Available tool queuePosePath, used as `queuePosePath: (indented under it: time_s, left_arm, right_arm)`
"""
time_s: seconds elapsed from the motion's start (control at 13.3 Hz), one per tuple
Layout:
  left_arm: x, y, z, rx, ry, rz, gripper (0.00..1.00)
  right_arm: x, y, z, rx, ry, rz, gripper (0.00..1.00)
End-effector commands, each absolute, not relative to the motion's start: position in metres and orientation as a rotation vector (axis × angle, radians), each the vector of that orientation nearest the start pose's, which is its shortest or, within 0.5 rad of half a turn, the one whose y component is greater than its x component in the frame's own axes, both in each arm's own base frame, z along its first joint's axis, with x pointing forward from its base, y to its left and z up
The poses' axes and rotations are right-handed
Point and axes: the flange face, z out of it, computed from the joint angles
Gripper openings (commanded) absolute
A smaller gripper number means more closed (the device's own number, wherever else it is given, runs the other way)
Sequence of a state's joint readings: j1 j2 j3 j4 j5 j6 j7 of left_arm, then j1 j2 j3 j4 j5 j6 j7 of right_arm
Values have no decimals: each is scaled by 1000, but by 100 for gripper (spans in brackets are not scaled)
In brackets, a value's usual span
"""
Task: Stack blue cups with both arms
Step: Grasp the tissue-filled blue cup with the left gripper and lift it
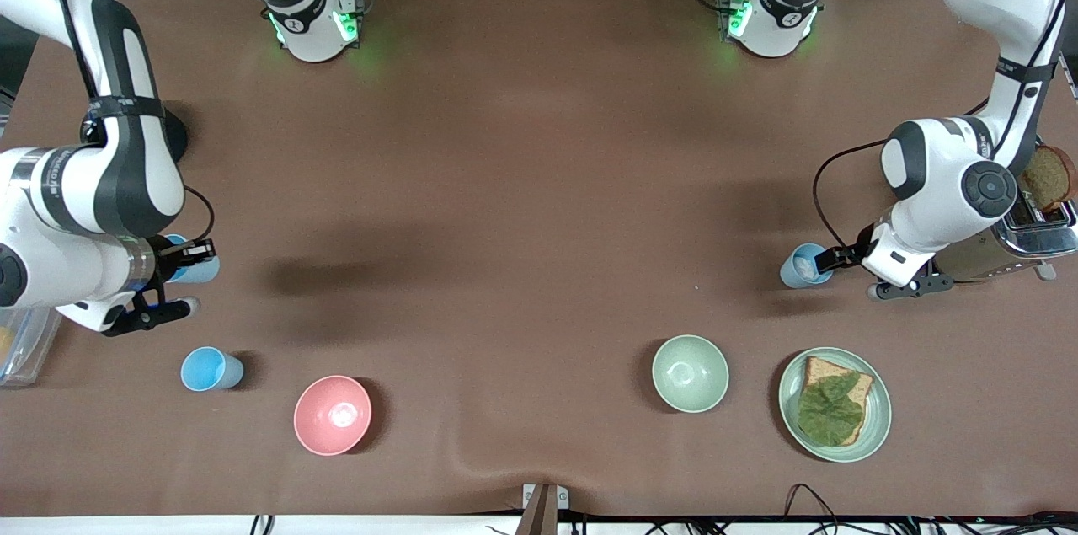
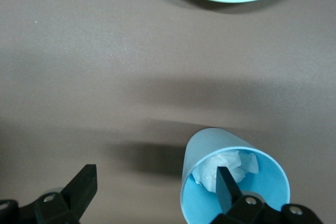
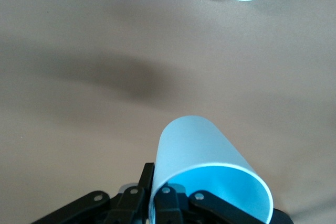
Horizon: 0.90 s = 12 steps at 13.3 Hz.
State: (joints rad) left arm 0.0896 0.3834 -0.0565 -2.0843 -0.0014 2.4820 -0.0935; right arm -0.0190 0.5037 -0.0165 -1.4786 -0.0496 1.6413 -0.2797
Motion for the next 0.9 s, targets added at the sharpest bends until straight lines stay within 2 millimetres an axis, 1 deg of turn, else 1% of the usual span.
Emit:
queuePosePath:
  time_s: [0.0, 0.07, 0.15, 0.22, 0.3, 0.38, 0.53, 0.6, 0.75, 0.82]
  left_arm:
    - [586, 16, 235, -3170, -154, -25, 96]
    - [586, 16, 233, -3170, -154, -22, 77]
    - [585, 12, 227, -3171, -145, -8, 54]
    - [585, 9, 224, -3173, -138, 0, 27]
    - [586, 2, 221, -3180, -124, 7, 8]
    - [587, -1, 221, -3183, -122, 7, 0]
    - [587, -5, 220, -3186, -127, 10, 0]
    - [588, -10, 223, -3192, -119, 3, 0]
    - [590, -22, 234, -3202, -98, -21, 0]
    - [591, -28, 244, -3205, -87, -42, 0]
  right_arm:
    - [654, -28, 365, -3082, -392, 549, 0]
    - [654, -28, 365, -3082, -392, 548, 0]
    - [654, -28, 365, -3082, -392, 548, 0]
    - [654, -28, 366, -3082, -392, 546, 0]
    - [654, -28, 366, -3082, -392, 548, 0]
    - [654, -27, 367, -3080, -393, 545, 0]
    - [654, -26, 368, -3080, -393, 542, 0]
    - [654, -25, 369, -3079, -392, 539, 0]
    - [654, -23, 375, -3078, -392, 531, 0]
    - [652, -19, 378, -3075, -393, 547, 0]
